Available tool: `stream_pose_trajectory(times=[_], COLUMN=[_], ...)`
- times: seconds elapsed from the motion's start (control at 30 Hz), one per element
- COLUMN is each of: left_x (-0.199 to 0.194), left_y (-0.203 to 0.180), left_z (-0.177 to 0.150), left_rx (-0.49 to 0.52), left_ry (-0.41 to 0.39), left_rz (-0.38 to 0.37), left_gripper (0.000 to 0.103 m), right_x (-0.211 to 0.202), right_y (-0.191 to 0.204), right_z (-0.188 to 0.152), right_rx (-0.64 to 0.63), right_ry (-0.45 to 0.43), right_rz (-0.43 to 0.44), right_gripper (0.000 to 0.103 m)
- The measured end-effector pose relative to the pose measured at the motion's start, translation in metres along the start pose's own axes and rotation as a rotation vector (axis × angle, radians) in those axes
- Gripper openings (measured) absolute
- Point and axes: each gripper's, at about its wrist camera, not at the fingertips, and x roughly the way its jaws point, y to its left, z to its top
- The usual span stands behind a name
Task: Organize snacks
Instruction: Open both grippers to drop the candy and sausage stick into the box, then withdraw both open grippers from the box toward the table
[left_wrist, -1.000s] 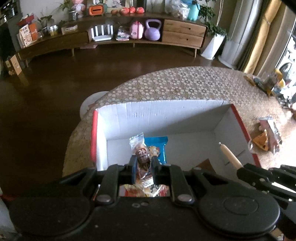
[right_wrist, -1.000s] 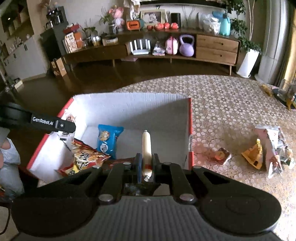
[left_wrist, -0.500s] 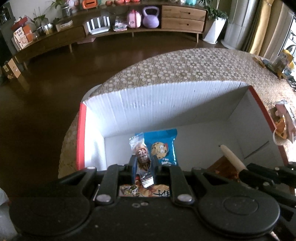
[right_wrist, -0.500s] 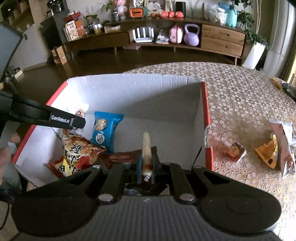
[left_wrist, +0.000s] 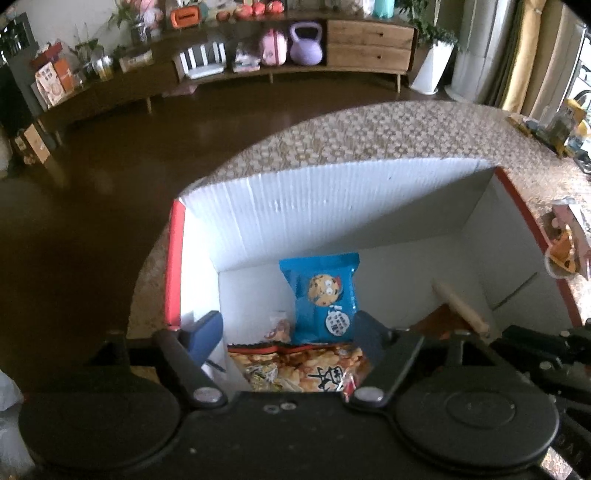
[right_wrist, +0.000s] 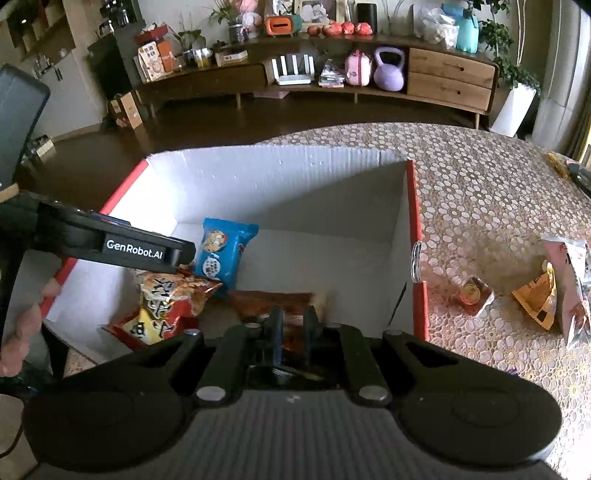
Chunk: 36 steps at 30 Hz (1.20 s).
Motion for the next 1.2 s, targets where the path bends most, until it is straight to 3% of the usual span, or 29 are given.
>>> stream_pose_trajectory(times=[0.67,1.17,1.2], left_x=[-0.092,-0.151,-0.153], left_y=[-0.009,-0.041,-0.044], left_z=[-0.024,-0.055,-0.057], left_rx=[0.004,0.039,0.041], left_ry=[-0.182,-0.268,-0.270], left_rz=[-0.054,-0.149,-0.154], left_gripper=[0.084,0.095,0.095], right_x=[-0.085,-0.160,-0.166], right_y=[0.003,-0.010,-0.014], right_z=[-0.012,-0.050,-0.054], right_rx=[0.029,0.038,0.047], right_ry=[-0.129,-0.221,-0.229], right_rz=[0.091,0.127,0.125], right_gripper=[0.015,0.015,0.020])
